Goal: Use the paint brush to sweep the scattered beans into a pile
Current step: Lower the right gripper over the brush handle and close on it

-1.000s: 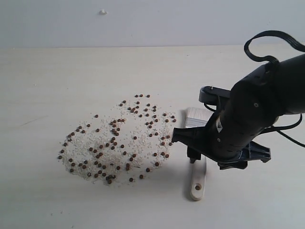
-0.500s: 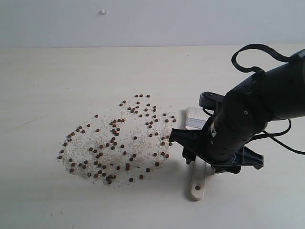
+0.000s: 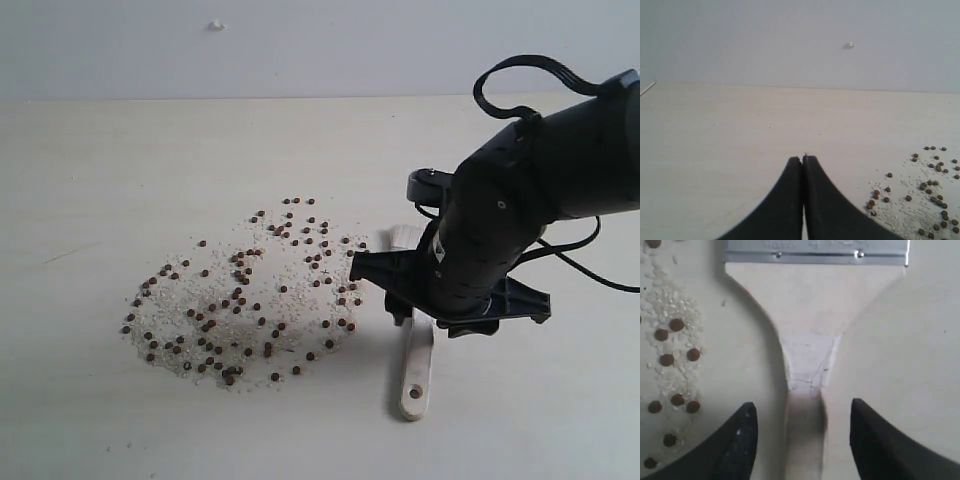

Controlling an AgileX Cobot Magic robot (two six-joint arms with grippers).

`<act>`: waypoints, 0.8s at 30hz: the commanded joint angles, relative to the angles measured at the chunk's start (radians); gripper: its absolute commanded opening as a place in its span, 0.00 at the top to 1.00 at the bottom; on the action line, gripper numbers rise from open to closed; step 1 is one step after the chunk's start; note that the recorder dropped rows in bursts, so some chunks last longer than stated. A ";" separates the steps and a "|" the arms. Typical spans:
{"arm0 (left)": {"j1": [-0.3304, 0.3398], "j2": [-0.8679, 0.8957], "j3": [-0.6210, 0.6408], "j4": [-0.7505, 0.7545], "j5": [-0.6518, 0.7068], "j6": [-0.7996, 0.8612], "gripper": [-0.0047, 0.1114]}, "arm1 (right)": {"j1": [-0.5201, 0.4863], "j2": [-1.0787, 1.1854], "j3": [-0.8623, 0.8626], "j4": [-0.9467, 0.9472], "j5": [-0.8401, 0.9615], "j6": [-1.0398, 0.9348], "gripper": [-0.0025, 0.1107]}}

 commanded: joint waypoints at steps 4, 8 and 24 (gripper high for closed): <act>0.001 -0.008 0.000 -0.006 0.000 0.002 0.96 | 0.000 0.083 -0.010 -0.012 -0.001 -0.002 0.52; 0.001 -0.008 0.000 -0.006 0.000 0.002 0.96 | 0.000 0.088 -0.010 -0.012 0.001 -0.002 0.52; 0.001 -0.008 0.000 -0.006 0.000 0.002 0.96 | 0.000 0.088 -0.010 -0.132 0.064 0.040 0.93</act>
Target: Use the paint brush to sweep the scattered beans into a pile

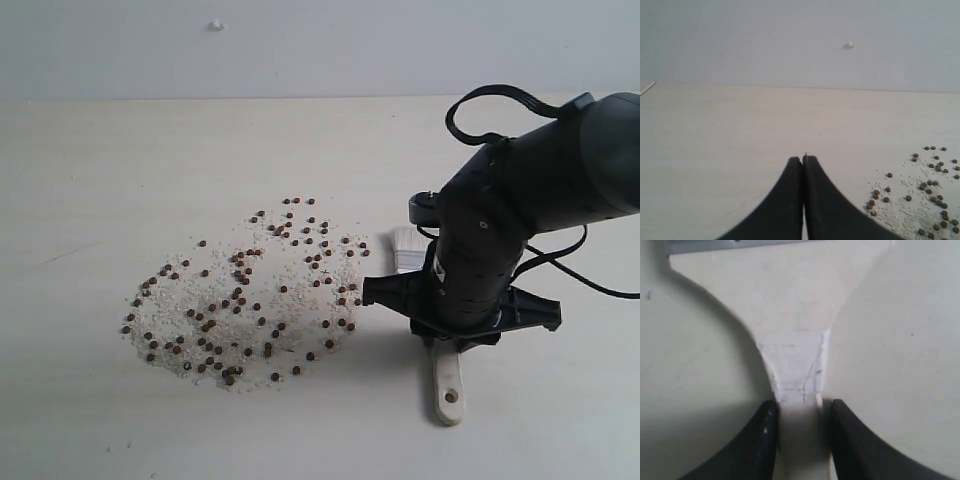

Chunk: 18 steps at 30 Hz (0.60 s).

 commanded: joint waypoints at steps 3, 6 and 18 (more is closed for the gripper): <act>0.001 -0.008 0.000 -0.006 0.000 0.002 0.96 | 0.000 0.012 0.000 -0.065 0.002 -0.012 0.98; 0.001 -0.008 0.000 -0.006 0.000 0.002 0.96 | 0.000 0.010 0.000 -0.098 -0.008 -0.017 0.98; 0.001 -0.008 0.000 -0.006 0.000 0.002 0.96 | 0.000 0.007 -0.021 -0.299 0.009 0.021 0.98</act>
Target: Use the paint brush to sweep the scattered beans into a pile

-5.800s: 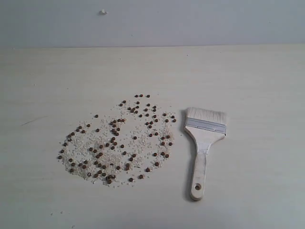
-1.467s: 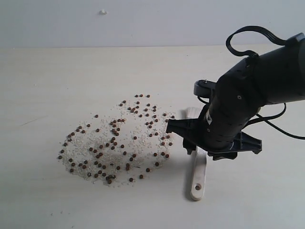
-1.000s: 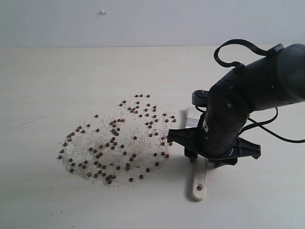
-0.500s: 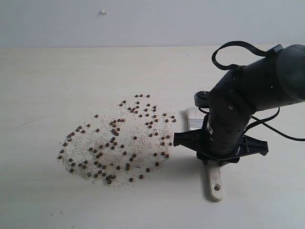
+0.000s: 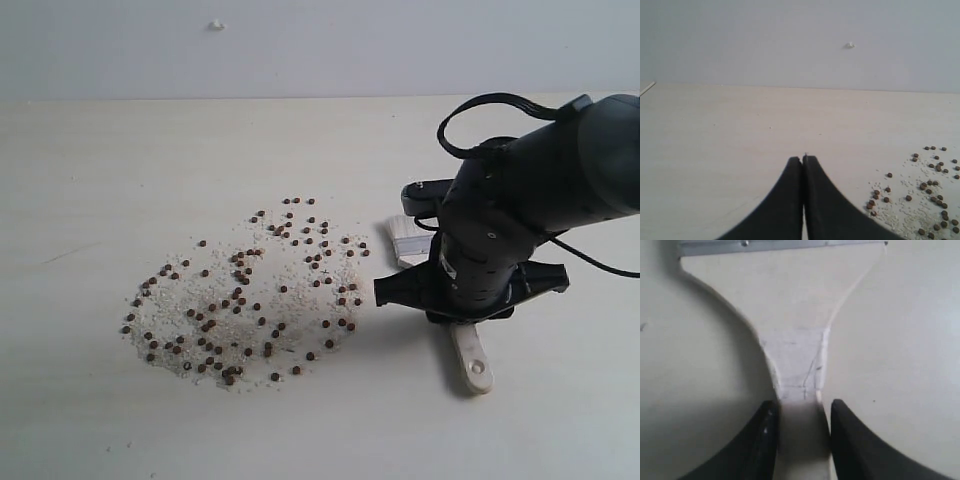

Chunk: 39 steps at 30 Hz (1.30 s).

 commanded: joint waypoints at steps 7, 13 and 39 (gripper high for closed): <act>0.001 -0.008 0.000 -0.006 0.000 0.002 0.96 | 0.000 -0.047 -0.063 -0.065 0.026 -0.025 0.98; 0.001 -0.008 0.000 -0.006 0.000 0.002 0.96 | 0.000 -0.099 -0.094 -0.076 0.043 -0.075 0.98; 0.001 -0.008 0.000 -0.004 -0.017 0.012 0.96 | 0.000 -0.134 -0.168 -0.174 0.051 -0.153 0.98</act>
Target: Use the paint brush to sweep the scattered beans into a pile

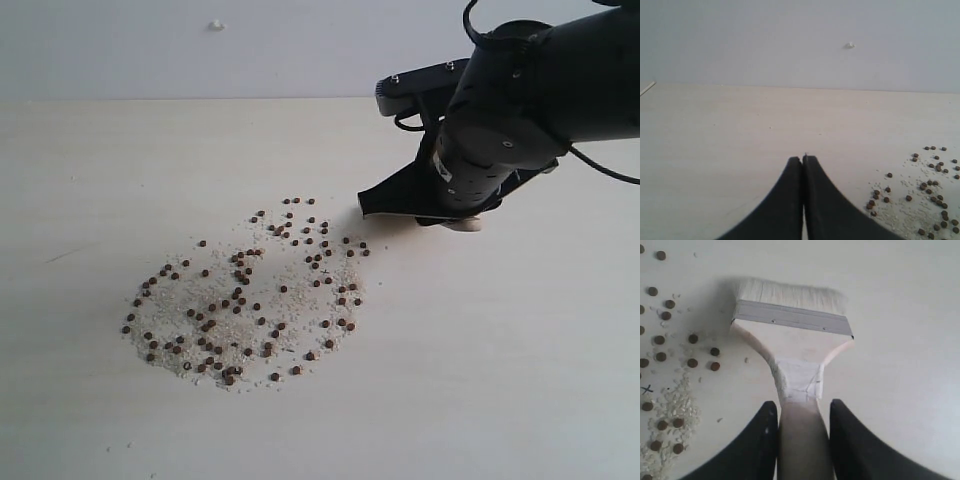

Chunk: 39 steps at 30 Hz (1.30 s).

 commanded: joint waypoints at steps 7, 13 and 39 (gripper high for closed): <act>-0.001 -0.004 0.000 0.021 -0.440 -0.199 0.96 | -0.002 -0.011 -0.037 -0.070 -0.006 -0.007 0.98; -0.001 0.104 0.000 0.590 -0.749 -0.505 0.96 | -0.002 -0.011 -0.065 -0.070 -0.007 -0.033 0.98; -0.181 1.742 -0.763 1.211 -1.178 0.130 0.27 | -0.002 -0.212 -0.176 0.342 0.142 -0.562 0.98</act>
